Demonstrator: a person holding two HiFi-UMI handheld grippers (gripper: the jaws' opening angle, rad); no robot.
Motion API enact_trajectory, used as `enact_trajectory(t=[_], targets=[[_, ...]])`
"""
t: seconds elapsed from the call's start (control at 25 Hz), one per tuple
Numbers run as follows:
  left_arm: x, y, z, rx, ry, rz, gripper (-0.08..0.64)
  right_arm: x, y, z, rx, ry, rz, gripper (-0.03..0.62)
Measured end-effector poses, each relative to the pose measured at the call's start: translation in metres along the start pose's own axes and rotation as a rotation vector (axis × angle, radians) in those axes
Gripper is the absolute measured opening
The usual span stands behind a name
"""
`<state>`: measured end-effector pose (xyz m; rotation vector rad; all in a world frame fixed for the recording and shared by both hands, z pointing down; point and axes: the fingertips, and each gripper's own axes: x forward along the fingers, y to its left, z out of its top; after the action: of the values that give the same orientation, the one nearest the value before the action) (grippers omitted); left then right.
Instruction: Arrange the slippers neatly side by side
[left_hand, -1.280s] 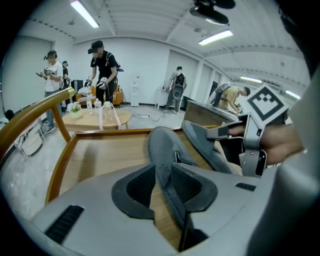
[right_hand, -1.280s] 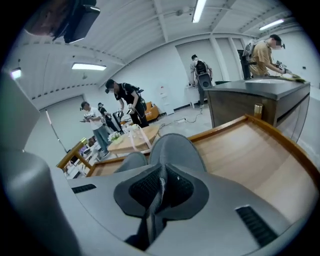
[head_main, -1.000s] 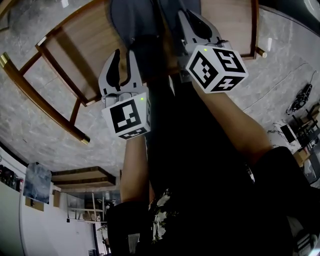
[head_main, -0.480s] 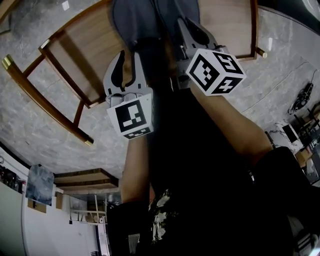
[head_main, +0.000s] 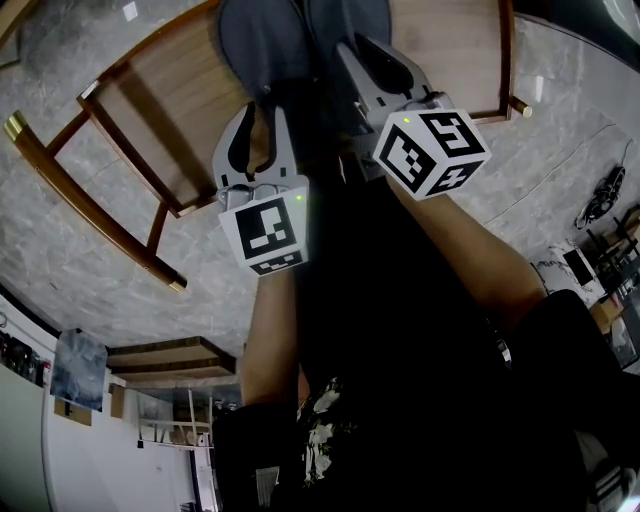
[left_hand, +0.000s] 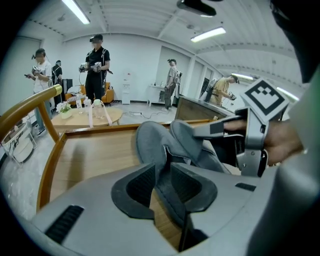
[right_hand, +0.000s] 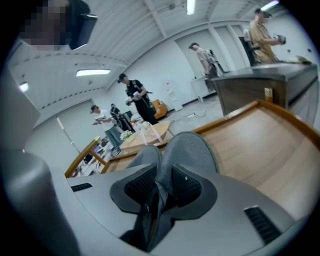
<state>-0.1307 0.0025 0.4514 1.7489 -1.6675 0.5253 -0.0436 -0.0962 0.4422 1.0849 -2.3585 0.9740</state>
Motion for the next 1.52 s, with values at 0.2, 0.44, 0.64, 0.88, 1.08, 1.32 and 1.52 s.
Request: enact_trajectory(t=[0.2,0.44,0.64,0.88,1.08,1.32,1.52], targets=[[-0.002,0.002,-0.002,-0.005,0.004,0.005,0.092,-0.02,0.014,0.016,-0.281,-0.029,0.093,0.098],[-0.004,-0.005,-0.019,-0.007,0.055,-0.007,0.093,-0.035,-0.016,-0.029,-0.505,0.204,0.075,0.0],[-0.001,-0.022,-0.037,0.003,0.103,-0.037,0.092,-0.039,-0.013,-0.066,-0.644,0.344,0.122,-0.001],[0.006,-0.031,-0.049,0.004,0.143,-0.05,0.092,-0.036,-0.015,-0.078,-0.589,0.374,0.128,-0.001],[0.006,-0.03,-0.05,0.008,0.148,-0.043,0.091,-0.035,-0.013,-0.077,-0.574,0.351,0.125,-0.002],[0.001,-0.031,-0.04,0.019,0.126,-0.043,0.081,-0.04,-0.004,-0.054,-0.58,0.277,0.113,0.0],[-0.028,-0.039,0.007,0.072,0.007,-0.042,0.037,-0.067,0.017,-0.006,-0.573,0.138,0.09,-0.001]])
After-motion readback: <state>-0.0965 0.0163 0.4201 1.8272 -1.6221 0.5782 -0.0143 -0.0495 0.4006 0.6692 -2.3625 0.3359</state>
